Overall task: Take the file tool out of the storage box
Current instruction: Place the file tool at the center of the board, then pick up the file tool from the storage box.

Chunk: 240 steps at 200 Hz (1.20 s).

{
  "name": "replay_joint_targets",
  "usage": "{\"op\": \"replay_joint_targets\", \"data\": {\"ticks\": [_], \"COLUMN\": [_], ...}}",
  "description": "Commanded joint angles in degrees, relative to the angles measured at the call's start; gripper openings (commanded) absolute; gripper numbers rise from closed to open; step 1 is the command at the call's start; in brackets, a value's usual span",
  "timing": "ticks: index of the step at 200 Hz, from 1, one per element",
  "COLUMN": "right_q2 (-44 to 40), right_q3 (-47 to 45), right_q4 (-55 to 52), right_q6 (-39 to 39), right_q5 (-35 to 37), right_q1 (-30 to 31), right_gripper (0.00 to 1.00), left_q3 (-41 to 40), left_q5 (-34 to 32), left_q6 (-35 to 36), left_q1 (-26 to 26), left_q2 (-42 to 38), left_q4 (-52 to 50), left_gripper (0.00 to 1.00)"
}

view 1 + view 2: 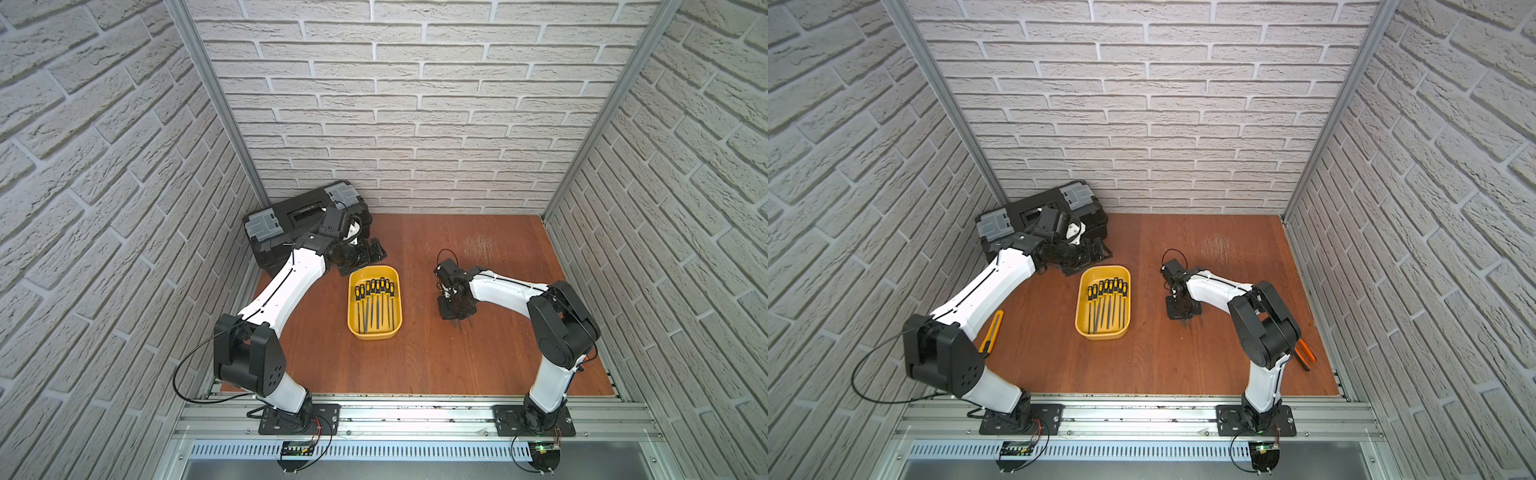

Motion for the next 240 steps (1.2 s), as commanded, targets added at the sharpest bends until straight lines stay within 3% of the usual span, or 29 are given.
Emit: {"op": "replay_joint_targets", "data": {"ticks": [1, 85, 130, 208, 240], "right_q2": [-0.01, 0.73, -3.62, -19.19, -23.49], "right_q3": [1.01, 1.52, 2.24, 4.23, 4.27], "right_q4": [-1.43, -1.55, -3.19, -5.75, -5.77], "right_q6": [0.69, 0.72, -0.26, -6.75, -7.72], "right_q5": [1.29, 1.08, 1.88, -2.20, -6.23], "right_q1": [-0.20, 0.34, 0.51, 0.69, 0.69], "right_gripper": [0.16, 0.19, 0.23, 0.58, 0.76], "left_q3": [-0.95, -1.47, -1.26, 2.93, 6.45], "left_q5": [-0.11, 0.01, -2.12, -9.80, -13.36], "left_q6": [0.72, 0.72, 2.39, 7.75, 8.54], "left_q1": [0.37, 0.32, -0.05, -3.87, -5.93], "left_q2": [-1.54, -1.71, -0.42, 7.19, 11.46], "left_q4": [0.48, 0.63, -2.17, -8.85, -11.69], "left_gripper": [0.99, 0.99, 0.98, 0.96, 0.89]}}
